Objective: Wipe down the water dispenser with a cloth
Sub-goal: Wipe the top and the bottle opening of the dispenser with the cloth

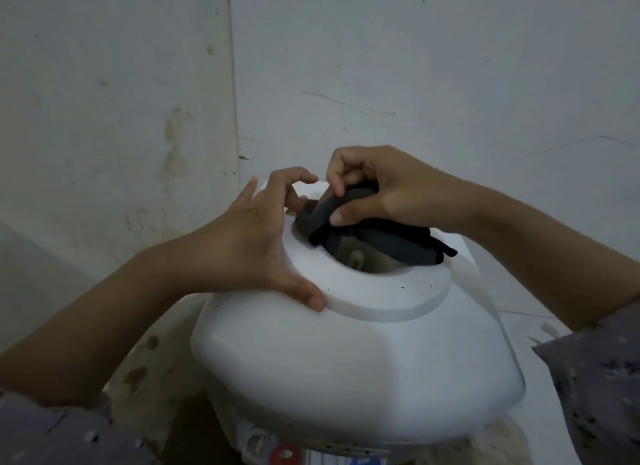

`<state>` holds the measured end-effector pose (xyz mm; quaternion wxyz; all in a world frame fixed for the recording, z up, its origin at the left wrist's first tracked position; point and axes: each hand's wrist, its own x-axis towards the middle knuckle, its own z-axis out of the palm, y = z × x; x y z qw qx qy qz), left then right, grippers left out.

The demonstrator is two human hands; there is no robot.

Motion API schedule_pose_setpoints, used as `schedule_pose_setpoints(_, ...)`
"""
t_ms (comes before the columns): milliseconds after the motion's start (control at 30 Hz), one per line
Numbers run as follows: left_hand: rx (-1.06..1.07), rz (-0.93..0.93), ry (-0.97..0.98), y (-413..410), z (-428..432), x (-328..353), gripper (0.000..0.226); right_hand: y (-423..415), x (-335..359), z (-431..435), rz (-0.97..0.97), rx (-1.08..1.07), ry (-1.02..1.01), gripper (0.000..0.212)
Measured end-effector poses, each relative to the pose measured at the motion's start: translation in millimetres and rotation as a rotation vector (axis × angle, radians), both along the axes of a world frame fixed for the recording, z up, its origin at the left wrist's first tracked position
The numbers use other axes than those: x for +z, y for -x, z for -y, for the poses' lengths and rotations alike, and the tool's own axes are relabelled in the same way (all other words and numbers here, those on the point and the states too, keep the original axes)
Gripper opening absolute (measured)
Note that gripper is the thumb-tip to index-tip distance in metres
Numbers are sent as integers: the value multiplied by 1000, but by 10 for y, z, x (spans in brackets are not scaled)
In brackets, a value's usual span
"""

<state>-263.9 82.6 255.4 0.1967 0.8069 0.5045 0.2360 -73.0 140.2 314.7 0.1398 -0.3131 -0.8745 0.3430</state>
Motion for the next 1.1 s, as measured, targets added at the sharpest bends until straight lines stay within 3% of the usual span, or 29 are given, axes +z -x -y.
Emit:
schedule_pose_setpoints(200,1,-12,-30,5,-15,-11,110,-129,120,228,218,185,31,27)
schedule_pose_setpoints(400,16,-29,-9,11,4,-19,111,-390,290,186,421,183,70,27)
schedule_pose_setpoints(467,17,-33,-3,13,2,-15,111,-456,302,121,346,50,66,23)
schedule_pose_setpoints(600,26,-41,-14,4,-15,-27,107,-519,172,-21,-15,-328,5,16)
schedule_pose_setpoints(767,14,-48,-12,16,-30,-31,107,-385,-21,-103,-26,-460,-274,18)
schedule_pose_setpoints(1000,6,-46,-2,11,-46,3,108,-9,-135,-132,83,-122,-349,24)
schedule_pose_setpoints(1100,-4,-53,-12,18,-38,-7,106,-48,-56,-156,327,-63,-416,24)
